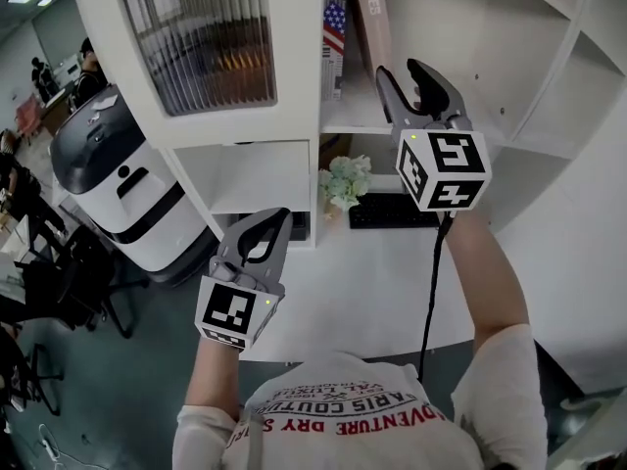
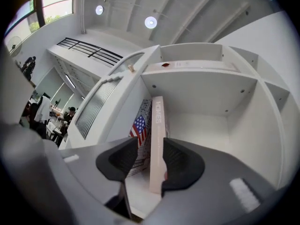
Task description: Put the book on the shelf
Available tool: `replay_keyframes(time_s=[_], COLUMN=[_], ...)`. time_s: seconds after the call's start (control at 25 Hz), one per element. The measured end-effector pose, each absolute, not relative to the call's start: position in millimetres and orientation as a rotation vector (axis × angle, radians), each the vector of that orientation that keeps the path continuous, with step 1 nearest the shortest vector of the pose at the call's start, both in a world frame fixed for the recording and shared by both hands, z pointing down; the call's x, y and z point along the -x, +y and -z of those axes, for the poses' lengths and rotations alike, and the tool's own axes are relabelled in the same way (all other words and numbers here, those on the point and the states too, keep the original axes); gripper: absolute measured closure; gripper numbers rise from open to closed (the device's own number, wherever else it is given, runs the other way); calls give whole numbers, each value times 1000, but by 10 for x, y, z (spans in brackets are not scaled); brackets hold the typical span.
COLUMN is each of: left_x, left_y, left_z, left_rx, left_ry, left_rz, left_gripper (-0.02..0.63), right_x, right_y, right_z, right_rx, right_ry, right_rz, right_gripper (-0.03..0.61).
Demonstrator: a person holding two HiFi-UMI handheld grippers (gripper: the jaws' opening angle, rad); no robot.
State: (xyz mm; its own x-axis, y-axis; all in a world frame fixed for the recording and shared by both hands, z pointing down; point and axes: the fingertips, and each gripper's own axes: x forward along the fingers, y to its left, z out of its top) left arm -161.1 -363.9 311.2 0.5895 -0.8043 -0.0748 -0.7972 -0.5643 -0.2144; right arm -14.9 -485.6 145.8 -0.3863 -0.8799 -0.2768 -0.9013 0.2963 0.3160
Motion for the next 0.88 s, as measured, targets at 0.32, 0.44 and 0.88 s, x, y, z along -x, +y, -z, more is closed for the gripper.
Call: replay_keyframes(time_s=[0.32,0.44,0.88], left_x=[1708,1749,1856], left_y=[-3442,-3414,-3310], left_z=[-3158,-3237,-3420], left_rx=[2621,2632,2676], left_ry=[1321,1322,1365], left_rz=[36,56,63], left_gripper=[607,607,607], right_x=[260,296,202], right_y=[-4225,-4056,-3615], right_z=[-1978,-2318,-3431], right_rx=[1654,1614,1633], right_ry=[2518,2570,2650], right_rz=[-690,-571,-232], right_gripper=[578,578,578])
